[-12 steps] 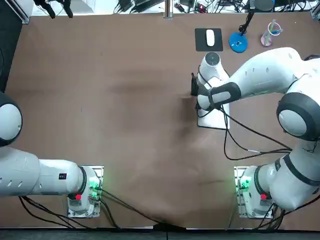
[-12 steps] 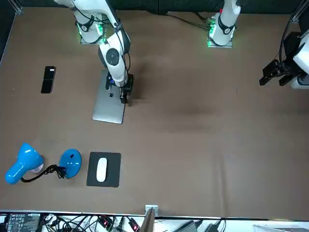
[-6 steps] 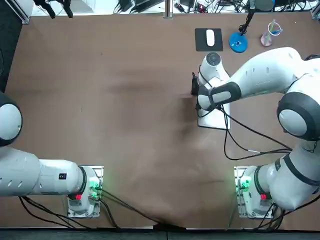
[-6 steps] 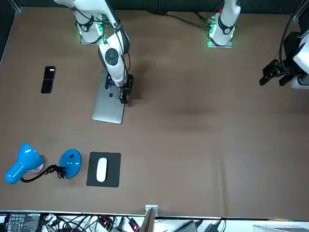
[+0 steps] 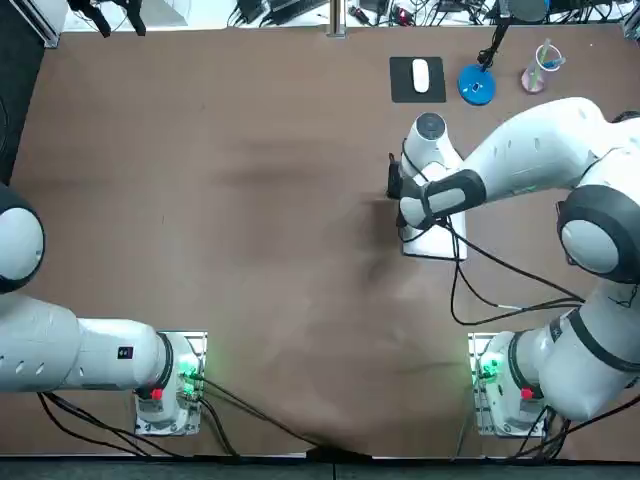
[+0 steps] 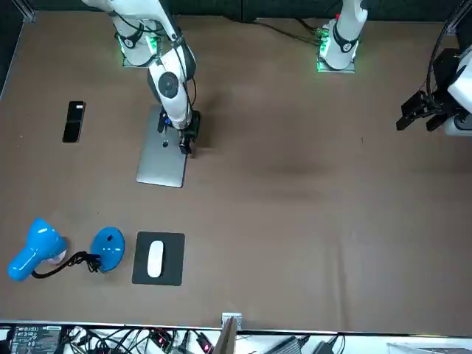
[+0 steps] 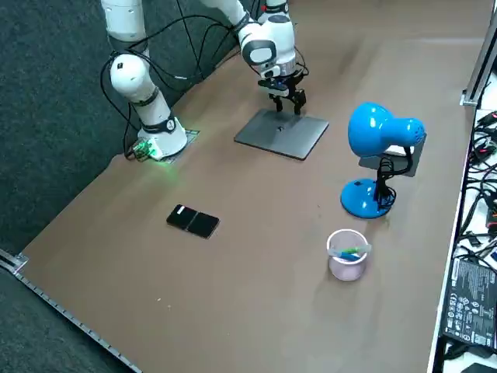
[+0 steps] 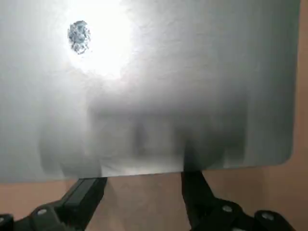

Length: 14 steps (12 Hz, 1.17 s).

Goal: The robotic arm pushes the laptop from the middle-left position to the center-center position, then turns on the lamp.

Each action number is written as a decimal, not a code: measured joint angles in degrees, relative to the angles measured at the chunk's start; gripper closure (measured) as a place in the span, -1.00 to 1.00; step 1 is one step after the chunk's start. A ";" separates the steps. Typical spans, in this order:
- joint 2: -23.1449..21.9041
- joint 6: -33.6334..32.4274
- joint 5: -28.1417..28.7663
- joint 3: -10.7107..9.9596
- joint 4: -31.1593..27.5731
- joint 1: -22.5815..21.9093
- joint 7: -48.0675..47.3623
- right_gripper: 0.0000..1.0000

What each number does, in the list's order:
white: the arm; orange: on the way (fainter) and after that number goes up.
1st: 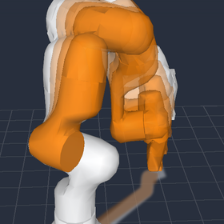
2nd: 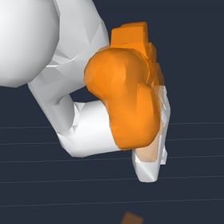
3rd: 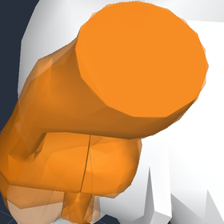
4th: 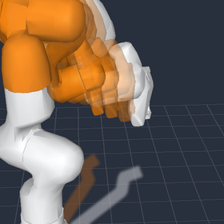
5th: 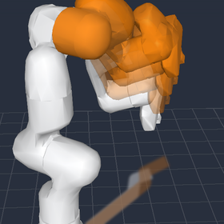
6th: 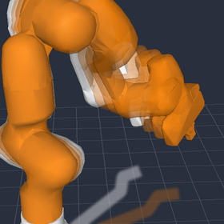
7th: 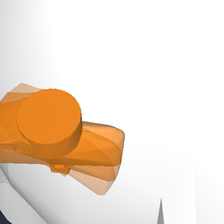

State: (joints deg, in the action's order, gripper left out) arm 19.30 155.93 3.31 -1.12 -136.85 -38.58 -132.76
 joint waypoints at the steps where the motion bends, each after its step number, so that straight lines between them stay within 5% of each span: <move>1: -0.58 0.00 0.00 0.00 -0.81 0.15 0.52 -1.00; 14: -6.42 -1.81 0.00 -0.31 -8.97 9.90 14.13 -1.00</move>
State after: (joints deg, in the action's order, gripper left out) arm 12.88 154.13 3.30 -1.44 -145.82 -28.69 -118.63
